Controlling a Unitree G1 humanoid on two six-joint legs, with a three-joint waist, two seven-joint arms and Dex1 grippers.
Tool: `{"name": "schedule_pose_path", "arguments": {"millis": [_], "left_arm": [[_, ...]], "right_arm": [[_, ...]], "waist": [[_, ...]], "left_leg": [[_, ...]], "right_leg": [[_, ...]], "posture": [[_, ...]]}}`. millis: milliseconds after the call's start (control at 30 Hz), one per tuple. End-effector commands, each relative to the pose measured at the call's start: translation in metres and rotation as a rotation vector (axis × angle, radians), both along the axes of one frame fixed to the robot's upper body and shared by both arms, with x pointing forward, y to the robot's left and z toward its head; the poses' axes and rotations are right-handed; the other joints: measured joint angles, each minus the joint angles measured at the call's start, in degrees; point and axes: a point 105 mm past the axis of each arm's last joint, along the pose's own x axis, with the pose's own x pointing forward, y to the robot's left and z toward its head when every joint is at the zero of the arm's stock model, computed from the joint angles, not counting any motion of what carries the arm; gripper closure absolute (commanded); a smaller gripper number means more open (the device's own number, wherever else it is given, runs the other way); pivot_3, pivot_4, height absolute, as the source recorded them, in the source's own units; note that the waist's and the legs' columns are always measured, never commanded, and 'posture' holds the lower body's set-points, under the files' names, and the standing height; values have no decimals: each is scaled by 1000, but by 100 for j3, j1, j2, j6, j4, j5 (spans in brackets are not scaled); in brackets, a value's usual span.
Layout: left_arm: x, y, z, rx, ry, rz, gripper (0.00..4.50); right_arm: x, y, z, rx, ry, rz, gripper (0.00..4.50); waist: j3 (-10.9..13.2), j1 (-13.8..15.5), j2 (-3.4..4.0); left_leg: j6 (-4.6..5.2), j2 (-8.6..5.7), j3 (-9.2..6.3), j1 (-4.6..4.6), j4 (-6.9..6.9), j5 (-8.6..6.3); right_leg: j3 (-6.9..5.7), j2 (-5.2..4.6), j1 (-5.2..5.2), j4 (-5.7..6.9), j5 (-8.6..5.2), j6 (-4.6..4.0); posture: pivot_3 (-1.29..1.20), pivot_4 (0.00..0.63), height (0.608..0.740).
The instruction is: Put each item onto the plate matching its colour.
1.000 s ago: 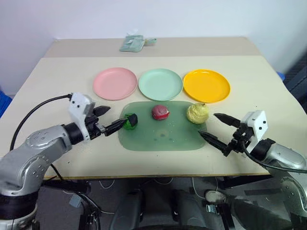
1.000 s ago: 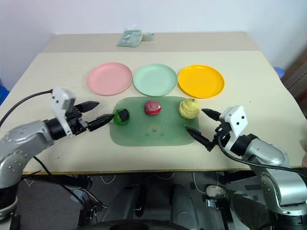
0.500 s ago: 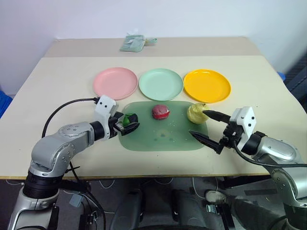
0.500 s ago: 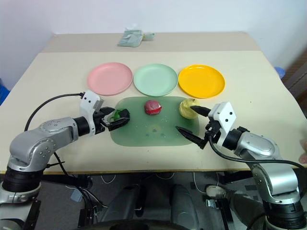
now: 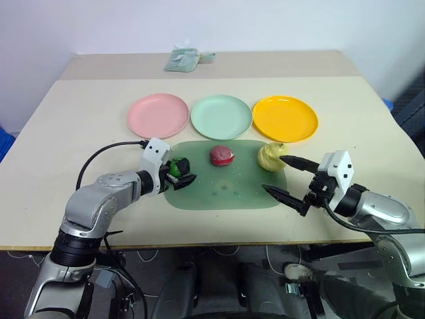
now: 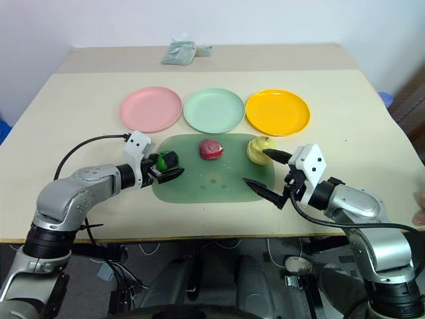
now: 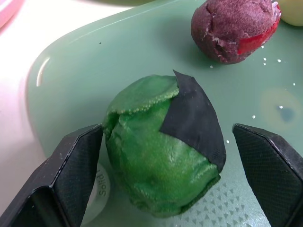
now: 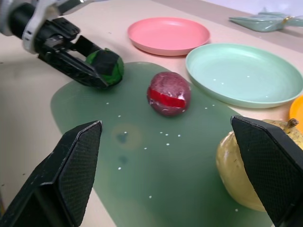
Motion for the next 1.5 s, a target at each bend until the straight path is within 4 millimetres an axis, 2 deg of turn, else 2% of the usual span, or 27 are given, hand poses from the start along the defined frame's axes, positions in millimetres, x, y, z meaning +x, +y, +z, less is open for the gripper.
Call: {"name": "schedule_pose_path", "arguments": {"millis": [33, 267, 300, 367, 433, 533, 700, 800, 933, 1000, 1133, 1267, 1500], "left_arm": [[4, -5, 8, 5, -45, -24, 0], [6, -8, 5, -6, -20, -42, 0], [6, -9, 4, -9, -14, -49, 551], [7, -10, 4, -10, -14, -54, 1250], [8, -10, 6, 0, -30, -53, 2205], [11, -9, 15, -7, -69, -45, 2205], [31, -11, 58, -48, -207, 2, 2205], [55, -16, 87, -70, -294, 56, 2205], [103, -41, 115, -69, -362, 119, 2205], [124, -53, 116, -28, -379, 160, 2205], [146, -78, 104, -52, -340, 193, 2205], [150, -91, 85, -20, -317, 220, 2205], [149, -104, 81, -26, -318, 222, 2205]], "right_arm": [[-9, 2, 17, 2, -75, 56, 54], [-6, 0, 17, -7, -95, 62, 54], [-6, 0, 18, -7, -97, 63, 0], [-5, 1, 19, -9, -101, 64, 0], [-4, 3, 20, -8, -108, 64, 0], [3, 4, 27, 0, -138, 41, 0], [43, -3, 56, 55, -247, -164, 0], [70, -12, 71, 88, -264, -305, 0], [101, -16, 79, 128, -230, -404, 0], [114, -20, 81, 123, -235, -461, 0], [124, -17, 82, 132, -232, -496, 0], [117, -3, 79, 115, -234, -439, 0], [92, -2, 72, 72, -213, -381, 0]], "waist": [[0, 1, 0], [0, 5, 0], [0, 5, 0], [0, 2, 0], [0, 1, 0], [0, 1, 0], [2, 10, -3], [2, 21, -3], [2, 34, -4], [1, 14, -4], [2, -1, -4], [3, -75, -5], [5, -22, -7]], "left_leg": [[0, 0, 0, 0, 0, 0], [0, -1, 0, 0, 3, 0], [0, -1, 0, 0, 3, 0], [0, -1, 0, 0, 3, 0], [0, -1, 0, 0, 2, 0], [0, -1, 0, 0, 3, 0], [-1, -1, -2, -2, 7, 0], [-2, -5, -2, -2, 8, 1], [-1, -15, -1, -3, 7, 2], [0, -18, 1, -4, 4, 3], [5, -20, 8, -6, -1, 1], [10, -16, 23, -8, -5, -2], [14, -17, 23, -14, 8, -4]], "right_leg": [[0, 0, 0, 0, 0, 0], [0, -1, 2, 0, 0, 0], [0, -1, 2, 0, 0, 0], [0, -1, 2, 0, 1, 1], [0, -1, 1, 0, 5, 9], [0, -1, 1, 0, 5, 8], [-2, -1, 0, 1, 5, 7], [-3, 4, -1, 4, 11, 17], [-6, 4, 0, 2, 19, 30], [-7, 4, -1, 3, 23, 38], [-6, 3, -6, -1, 26, 43], [2, 4, -17, 3, 25, 45], [2, 3, -18, 10, 31, 56]], "posture": [[0, 150, 740], [0, 150, 740], [0, 150, 740], [0, 150, 740], [0, 150, 740], [0, 150, 740], [0, 150, 740], [0, 150, 740], [0, 150, 740], [0, 150, 740], [0, 150, 740], [0, 150, 740], [0, 150, 740]]}}
